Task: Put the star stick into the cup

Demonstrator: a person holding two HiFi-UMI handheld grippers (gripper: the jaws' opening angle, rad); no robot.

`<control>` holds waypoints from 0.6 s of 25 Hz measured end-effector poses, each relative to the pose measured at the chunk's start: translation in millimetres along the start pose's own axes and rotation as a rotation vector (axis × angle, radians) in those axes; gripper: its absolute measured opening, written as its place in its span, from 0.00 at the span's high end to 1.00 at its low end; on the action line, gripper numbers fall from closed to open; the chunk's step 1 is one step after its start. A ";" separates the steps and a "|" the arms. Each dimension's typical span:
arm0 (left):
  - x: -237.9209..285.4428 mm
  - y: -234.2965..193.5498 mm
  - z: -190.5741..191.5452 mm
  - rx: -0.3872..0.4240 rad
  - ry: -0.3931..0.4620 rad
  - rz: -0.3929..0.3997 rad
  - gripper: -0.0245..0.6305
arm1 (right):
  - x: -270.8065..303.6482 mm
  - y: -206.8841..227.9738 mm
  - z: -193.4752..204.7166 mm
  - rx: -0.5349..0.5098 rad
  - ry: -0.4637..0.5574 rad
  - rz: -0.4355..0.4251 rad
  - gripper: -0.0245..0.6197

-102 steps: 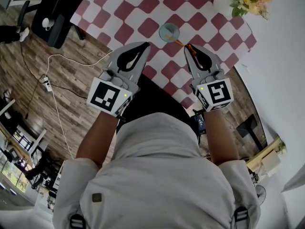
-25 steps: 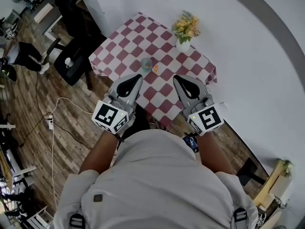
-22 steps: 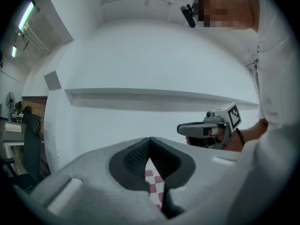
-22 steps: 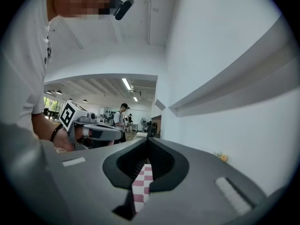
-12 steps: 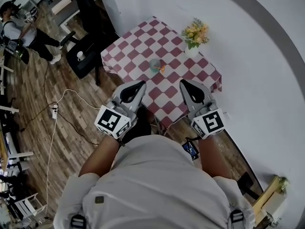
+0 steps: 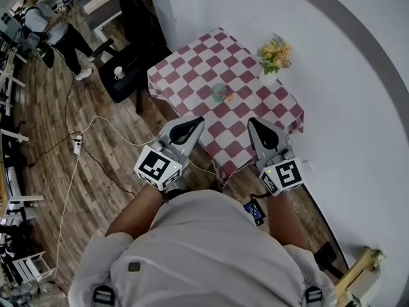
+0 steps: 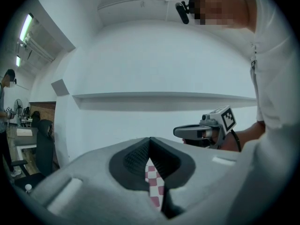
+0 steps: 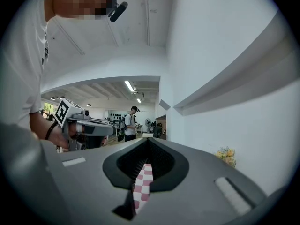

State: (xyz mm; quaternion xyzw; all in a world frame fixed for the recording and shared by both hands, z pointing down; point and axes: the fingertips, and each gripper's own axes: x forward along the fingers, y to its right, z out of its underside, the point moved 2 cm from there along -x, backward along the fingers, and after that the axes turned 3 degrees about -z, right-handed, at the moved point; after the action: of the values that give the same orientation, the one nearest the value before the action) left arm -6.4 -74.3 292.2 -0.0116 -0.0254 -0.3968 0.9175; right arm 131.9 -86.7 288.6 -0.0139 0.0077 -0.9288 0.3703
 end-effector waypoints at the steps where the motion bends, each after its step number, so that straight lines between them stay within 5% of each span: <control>1: -3.8 -0.9 0.4 0.000 0.001 0.006 0.96 | -0.4 -3.4 1.0 0.008 -0.001 0.007 0.95; 15: -114.9 -20.6 0.5 -0.002 0.018 0.101 0.96 | 2.7 -113.8 -4.2 -0.001 -0.030 0.118 0.95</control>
State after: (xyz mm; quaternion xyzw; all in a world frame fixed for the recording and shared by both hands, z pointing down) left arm -100.0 -4.8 286.3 -0.0102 -0.0161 -0.3501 0.9365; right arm 51.6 -6.0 287.2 -0.0276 0.0034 -0.9049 0.4246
